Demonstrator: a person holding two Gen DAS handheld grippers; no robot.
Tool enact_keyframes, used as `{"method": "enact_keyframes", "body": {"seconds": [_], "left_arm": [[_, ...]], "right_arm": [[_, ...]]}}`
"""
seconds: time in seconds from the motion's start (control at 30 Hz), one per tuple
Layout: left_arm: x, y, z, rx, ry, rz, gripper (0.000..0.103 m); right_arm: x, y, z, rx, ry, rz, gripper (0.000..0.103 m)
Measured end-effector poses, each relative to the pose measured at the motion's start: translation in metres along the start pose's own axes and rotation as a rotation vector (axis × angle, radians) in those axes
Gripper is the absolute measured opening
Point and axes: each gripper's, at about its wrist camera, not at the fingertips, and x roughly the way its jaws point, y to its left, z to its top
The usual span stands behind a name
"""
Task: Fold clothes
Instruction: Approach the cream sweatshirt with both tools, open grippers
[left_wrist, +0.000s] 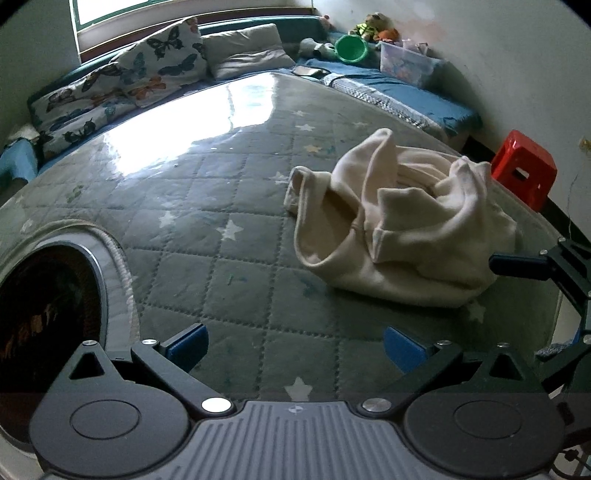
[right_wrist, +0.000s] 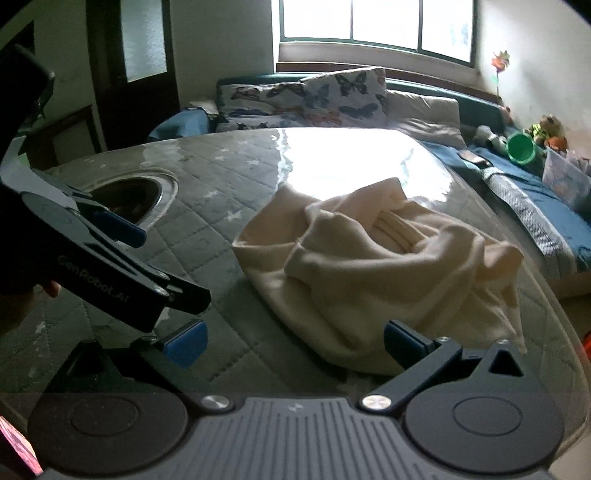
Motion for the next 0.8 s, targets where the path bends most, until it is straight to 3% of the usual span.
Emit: {"method": "enact_keyframes", "body": {"seconds": [0.8], "left_arm": [[0.015,-0.020,0.016,0.064,0.027,-0.006,0.103]], "right_arm": [[0.004,-0.018,0.000,0.054,0.026,-0.046,0.099]]}}
